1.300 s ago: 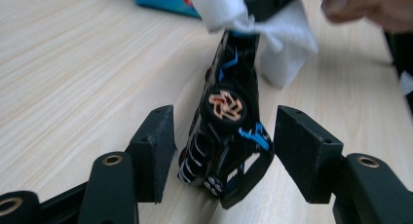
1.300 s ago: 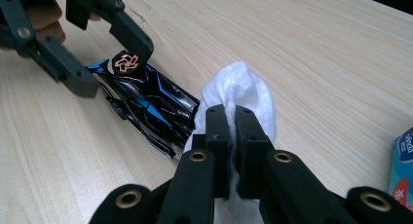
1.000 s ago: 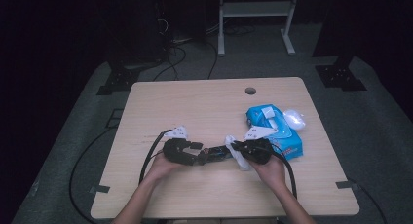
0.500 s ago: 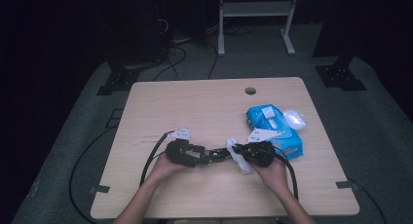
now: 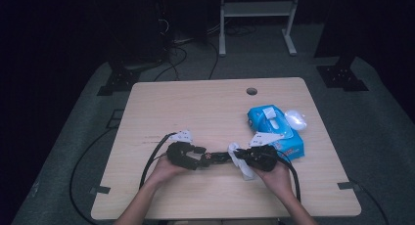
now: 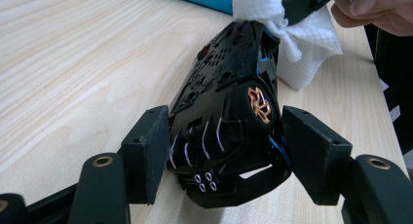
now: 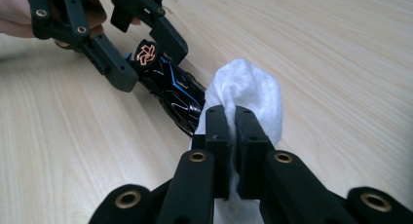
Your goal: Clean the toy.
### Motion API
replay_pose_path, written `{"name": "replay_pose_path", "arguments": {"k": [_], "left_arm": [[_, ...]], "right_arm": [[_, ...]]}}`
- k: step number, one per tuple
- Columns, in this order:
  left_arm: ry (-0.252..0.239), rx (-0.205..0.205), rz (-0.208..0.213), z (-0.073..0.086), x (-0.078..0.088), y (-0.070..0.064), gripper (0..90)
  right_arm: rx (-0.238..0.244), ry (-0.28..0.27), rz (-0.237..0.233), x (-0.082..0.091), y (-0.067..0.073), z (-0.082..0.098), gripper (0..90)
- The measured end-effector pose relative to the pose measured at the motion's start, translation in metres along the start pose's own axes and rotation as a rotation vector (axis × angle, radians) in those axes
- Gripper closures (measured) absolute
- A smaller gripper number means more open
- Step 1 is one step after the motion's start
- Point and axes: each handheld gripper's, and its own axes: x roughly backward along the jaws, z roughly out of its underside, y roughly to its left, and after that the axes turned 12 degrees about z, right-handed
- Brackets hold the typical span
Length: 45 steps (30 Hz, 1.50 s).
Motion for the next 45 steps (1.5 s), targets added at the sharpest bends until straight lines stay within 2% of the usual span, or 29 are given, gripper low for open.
{"name": "replay_pose_path", "arguments": {"k": [3,5,7,11,16,18,20,25,29,37,43,45], "left_arm": [[-0.008,-0.016,-0.016,0.000,0.000,-0.002,33.9],[0.008,-0.023,-0.041,0.000,-0.001,-0.003,30.2],[0.005,-0.047,-0.053,0.002,-0.001,-0.005,31.7],[0.045,-0.051,-0.071,0.003,-0.004,-0.004,30.1],[0.058,-0.058,-0.075,0.004,-0.005,-0.004,29.2],[0.065,-0.069,-0.080,0.004,-0.007,-0.005,28.1],[0.077,-0.084,-0.085,0.004,-0.008,-0.006,25.8],[0.086,-0.093,-0.090,0.005,-0.012,-0.007,19.3],[0.090,-0.104,-0.101,0.005,-0.014,-0.008,16.0],[0.130,-0.164,-0.130,0.004,-0.020,-0.014,12.5],[0.206,-0.226,-0.182,0.007,-0.030,-0.024,8.6],[0.204,-0.226,-0.187,0.007,-0.032,-0.024,8.9]], "right_arm": [[0.005,0.008,-0.007,0.001,0.002,0.002,85.4],[0.018,0.022,-0.004,-0.001,0.004,0.003,85.3],[0.035,0.045,-0.002,-0.004,0.006,0.006,85.3],[0.045,0.051,-0.013,-0.009,0.009,0.007,85.3],[0.009,0.019,-0.013,-0.011,0.000,-0.007,85.0],[-0.001,0.039,0.002,-0.017,-0.007,-0.008,85.0],[-0.017,0.070,-0.002,-0.024,-0.011,-0.005,84.9],[-0.008,0.108,-0.002,-0.029,-0.007,0.002,84.8],[-0.015,0.102,-0.005,-0.031,-0.008,0.007,84.7],[-0.025,0.090,-0.013,-0.029,-0.006,0.010,84.5],[-0.050,0.089,-0.015,-0.029,-0.006,0.012,84.4],[-0.052,0.090,-0.017,-0.029,-0.007,0.012,84.4]]}}
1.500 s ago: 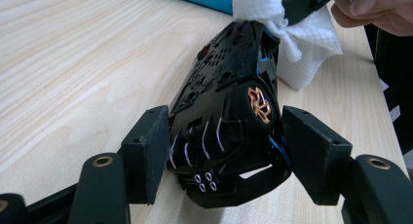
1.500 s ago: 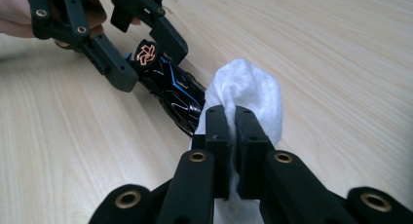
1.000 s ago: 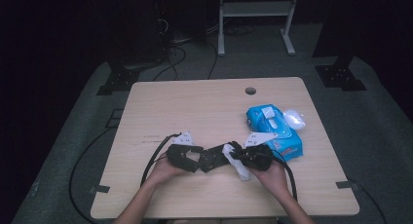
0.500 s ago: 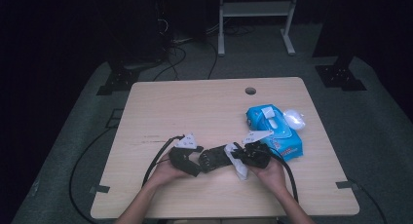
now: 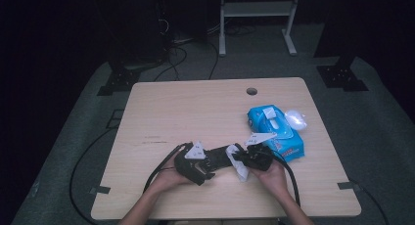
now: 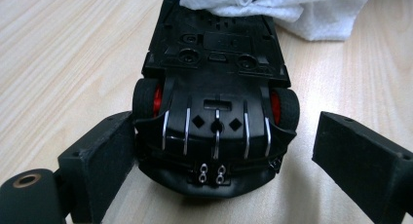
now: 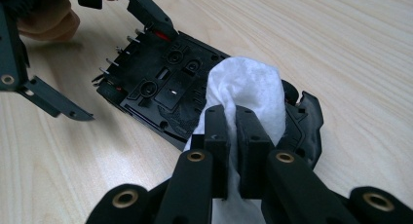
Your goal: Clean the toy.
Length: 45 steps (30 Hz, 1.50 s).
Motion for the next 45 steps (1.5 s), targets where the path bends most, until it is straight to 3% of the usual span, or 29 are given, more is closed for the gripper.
{"name": "replay_pose_path", "arguments": {"k": [6,8,13,16,18,20,22,25,28,30,32,35,39,40,43,45], "left_arm": [[0.013,0.024,-0.013,0.001,-0.003,0.005,13.9],[0.015,0.019,-0.023,0.001,-0.001,0.005,22.2],[0.019,0.017,-0.019,0.002,-0.001,0.005,22.9],[0.015,0.015,-0.021,0.002,-0.002,0.005,23.1],[0.012,0.016,-0.020,0.002,-0.001,0.005,23.2],[0.013,0.018,-0.017,0.002,-0.002,0.004,23.4],[0.011,0.020,-0.016,0.004,-0.002,0.004,23.5],[0.000,0.020,-0.014,0.004,0.000,0.004,24.0],[-0.006,0.021,-0.012,0.003,0.001,0.005,24.1],[-0.004,0.019,-0.015,0.003,0.000,0.005,24.1],[0.000,0.016,-0.017,0.003,0.000,0.004,24.1],[0.002,0.016,-0.020,0.003,-0.001,0.004,24.1],[-0.008,0.018,-0.020,0.004,0.000,0.003,24.1],[-0.004,0.018,-0.017,0.003,0.001,0.004,24.2],[-0.005,0.017,-0.015,0.003,0.001,0.004,24.1],[-0.007,0.020,-0.014,0.003,0.001,0.004,24.2]], "right_arm": [[-0.003,-0.001,-0.001,0.000,0.000,0.000,84.4],[-0.005,-0.004,-0.002,0.000,-0.001,0.001,84.3],[-0.012,-0.006,0.002,-0.001,0.001,0.000,84.3],[0.003,-0.018,-0.014,-0.004,0.007,-0.004,84.4],[0.012,-0.030,-0.051,-0.008,0.017,-0.007,84.3],[0.051,-0.041,-0.092,-0.011,0.031,-0.012,84.3],[0.085,-0.042,-0.101,-0.013,0.039,-0.015,84.3],[0.102,-0.039,-0.083,-0.011,0.038,-0.014,84.3],[0.091,-0.026,0.005,-0.007,0.025,-0.011,84.4],[0.056,-0.027,0.004,-0.006,0.020,-0.008,84.4],[0.050,-0.037,-0.001,-0.007,0.023,-0.008,84.4],[0.069,-0.061,-0.060,-0.010,0.035,-0.010,84.3],[0.110,-0.066,-0.076,-0.012,0.043,-0.013,84.2],[0.097,-0.062,-0.072,-0.010,0.040,-0.013,84.2],[0.078,-0.043,0.004,-0.008,0.027,-0.010,84.2],[0.039,-0.036,0.017,-0.006,0.019,-0.006,84.2]]}}
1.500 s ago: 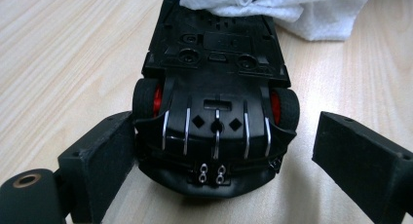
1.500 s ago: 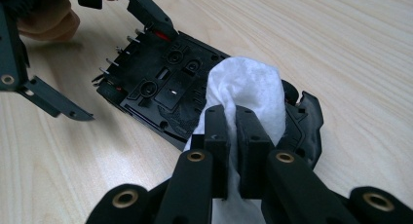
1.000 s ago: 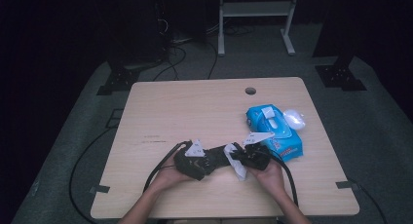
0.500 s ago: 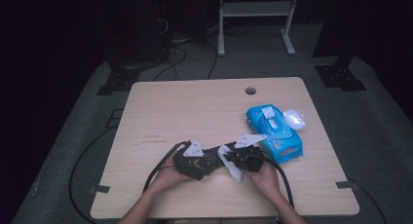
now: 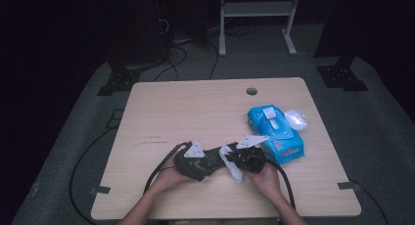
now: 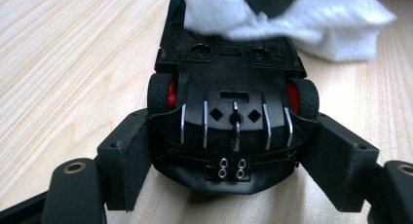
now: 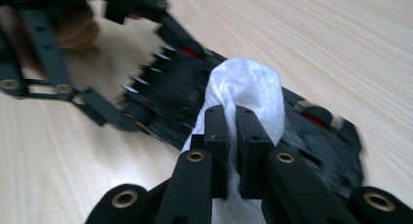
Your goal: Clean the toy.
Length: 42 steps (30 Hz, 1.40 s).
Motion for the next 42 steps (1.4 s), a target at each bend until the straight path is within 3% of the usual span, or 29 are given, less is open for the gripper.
{"name": "replay_pose_path", "arguments": {"k": [2,4,7,9,13,16,17,18,20,22,26,28,29,32,33,35,39,41,42], "left_arm": [[0.002,-0.005,-0.003,0.000,-0.001,0.000,24.2],[0.005,-0.009,-0.006,0.000,-0.001,0.000,24.2],[0.004,-0.007,-0.011,0.000,-0.002,-0.002,24.2],[0.002,-0.004,-0.008,0.000,-0.001,-0.001,24.2],[-0.007,0.002,-0.004,0.000,-0.001,-0.001,24.2],[-0.007,-0.001,-0.001,-0.001,-0.002,-0.001,24.2],[-0.004,-0.004,-0.001,-0.001,-0.002,-0.001,24.2],[-0.001,-0.007,-0.001,-0.001,-0.002,-0.001,24.2],[-0.002,-0.011,-0.001,-0.002,-0.001,-0.001,24.2],[-0.018,-0.001,0.001,-0.002,-0.001,-0.002,24.2],[-0.034,0.007,0.003,-0.001,0.000,-0.002,24.2],[-0.038,0.006,0.004,-0.002,0.001,-0.001,24.2],[-0.041,0.004,0.004,-0.003,0.001,-0.002,24.2],[-0.030,-0.007,0.005,-0.003,-0.001,-0.003,24.2],[-0.021,-0.013,0.001,-0.004,-0.001,-0.003,24.2],[-0.027,-0.008,0.002,-0.003,-0.001,-0.004,24.2],[-0.054,0.000,0.004,-0.004,0.001,-0.004,24.2],[-0.062,-0.005,0.002,-0.005,0.002,-0.004,24.3],[-0.055,-0.008,0.001,-0.006,0.002,-0.005,24.3]], "right_arm": [[-0.017,-0.006,-0.009,0.000,0.001,0.001,84.2],[-0.013,-0.019,-0.048,-0.003,0.010,-0.002,84.2],[0.040,-0.038,-0.092,-0.006,0.027,-0.008,83.7],[0.070,-0.037,-0.086,-0.007,0.031,-0.010,83.8],[0.047,-0.021,-0.032,-0.004,0.021,-0.009,83.8],[0.026,-0.032,-0.064,-0.004,0.023,-0.009,83.9],[0.024,-0.042,-0.098,-0.005,0.026,-0.010,83.9],[0.031,-0.058,-0.134,-0.006,0.032,-0.012,83.9],[0.065,-0.054,-0.154,-0.006,0.039,-0.015,83.8],[0.095,-0.052,-0.134,-0.005,0.041,-0.018,83.8],[0.066,-0.023,-0.051,-0.003,0.024,-0.013,83.9],[0.020,-0.028,-0.059,-0.001,0.019,-0.010,84.0],[0.022,-0.032,-0.061,-0.001,0.022,-0.011,84.0],[0.054,-0.065,-0.146,-0.004,0.037,-0.016,83.9],[0.074,-0.062,-0.148,-0.005,0.041,-0.018,83.8],[0.115,-0.057,-0.127,-0.006,0.045,-0.020,83.9],[0.070,-0.038,-0.046,-0.001,0.027,-0.017,84.0],[0.017,-0.044,-0.058,0.000,0.020,-0.014,84.0],[0.021,-0.053,-0.063,0.000,0.022,-0.014,84.0]]}}
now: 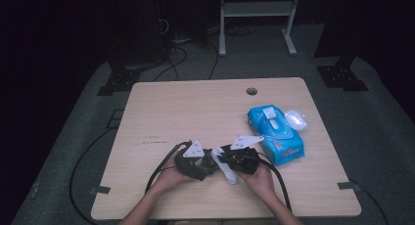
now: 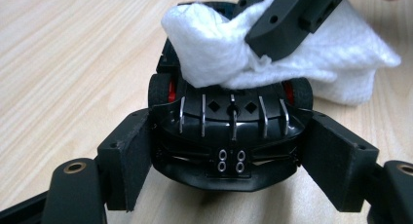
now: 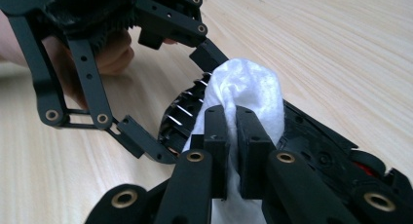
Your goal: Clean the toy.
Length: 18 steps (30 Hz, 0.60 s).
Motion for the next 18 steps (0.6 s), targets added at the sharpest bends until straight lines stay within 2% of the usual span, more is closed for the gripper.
{"name": "replay_pose_path", "arguments": {"k": [3,5,8,11,14,16,18], "left_arm": [[0.021,-0.011,0.004,0.001,-0.002,-0.001,24.3],[0.025,-0.011,0.001,0.002,-0.003,-0.001,24.3],[0.014,-0.006,0.004,0.002,-0.002,-0.001,24.3],[0.015,-0.007,0.011,0.002,0.000,0.000,24.3],[0.030,-0.007,0.015,0.004,-0.001,0.001,24.3],[0.041,-0.003,0.015,0.004,-0.003,0.001,24.2],[0.051,-0.002,0.011,0.005,-0.004,0.001,24.2]], "right_arm": [[0.036,-0.020,-0.056,-0.004,0.016,-0.005,84.0],[0.077,-0.008,-0.053,-0.007,0.021,-0.008,84.0],[0.069,0.005,-0.008,-0.006,0.014,-0.006,83.9],[0.056,0.033,0.088,-0.001,-0.005,0.000,84.0],[-0.003,0.039,0.085,0.000,-0.016,0.007,84.0],[0.017,0.040,0.092,-0.001,-0.013,0.007,84.1],[0.016,0.043,0.066,-0.003,-0.007,0.005,84.1]]}}
